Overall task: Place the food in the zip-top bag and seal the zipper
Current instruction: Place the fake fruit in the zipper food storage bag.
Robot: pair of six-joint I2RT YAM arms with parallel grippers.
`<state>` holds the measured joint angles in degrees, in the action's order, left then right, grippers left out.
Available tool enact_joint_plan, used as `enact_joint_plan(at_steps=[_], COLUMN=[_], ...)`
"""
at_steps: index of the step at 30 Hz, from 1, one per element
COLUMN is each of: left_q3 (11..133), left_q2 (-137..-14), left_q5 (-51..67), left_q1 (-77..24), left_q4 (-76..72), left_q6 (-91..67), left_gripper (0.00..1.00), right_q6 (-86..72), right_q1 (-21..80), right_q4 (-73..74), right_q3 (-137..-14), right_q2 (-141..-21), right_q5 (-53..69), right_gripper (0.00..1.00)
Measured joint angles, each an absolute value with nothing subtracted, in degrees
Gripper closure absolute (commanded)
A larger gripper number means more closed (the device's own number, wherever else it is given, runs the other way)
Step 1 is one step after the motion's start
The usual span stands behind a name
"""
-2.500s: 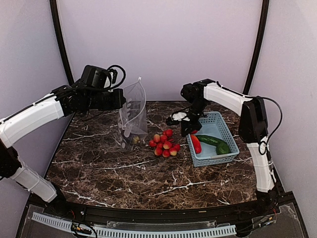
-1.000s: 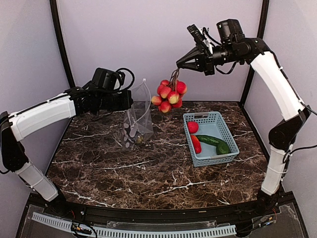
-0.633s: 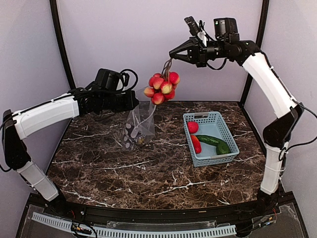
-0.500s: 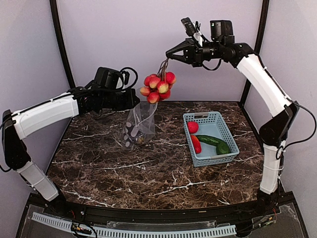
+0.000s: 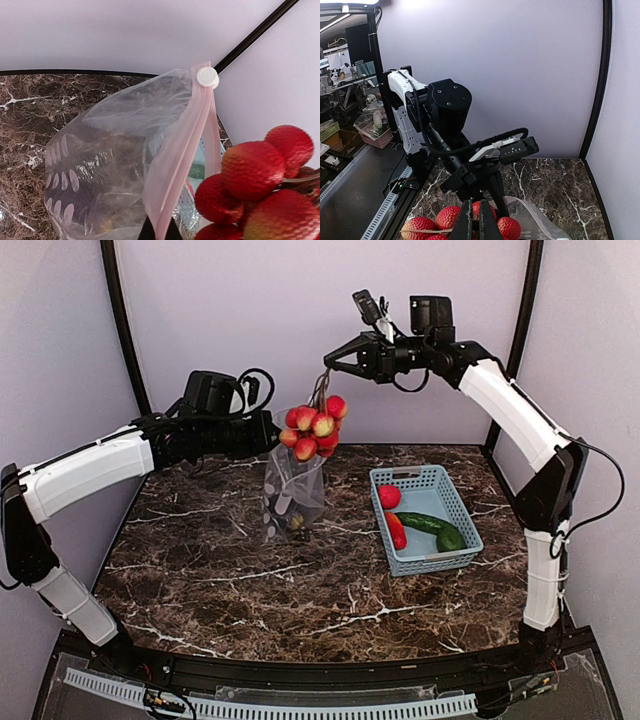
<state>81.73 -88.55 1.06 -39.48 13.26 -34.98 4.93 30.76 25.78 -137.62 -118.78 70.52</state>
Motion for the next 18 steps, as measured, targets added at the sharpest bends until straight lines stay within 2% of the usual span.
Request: enact_joint_plan(at_steps=[7,18], left_q3=[81.73,81.69], left_q2=[-87.81,-87.81], left_q5=[1.98,2.57], left_q1=[-39.48,-39.48], left_q4=[12.91,12.05], left_q6=[-35.44,-36.25], left_gripper=[0.99,0.99], right_q6=[1.8,-4.86], right_q1=[30.76,31.92], right_q4=[22.59,15.92], right_q3=[-133.45,-133.49], right_q2=[-120.6,-121.19], right_q5=[70.85,73.56], right_gripper=[1.0,1.0])
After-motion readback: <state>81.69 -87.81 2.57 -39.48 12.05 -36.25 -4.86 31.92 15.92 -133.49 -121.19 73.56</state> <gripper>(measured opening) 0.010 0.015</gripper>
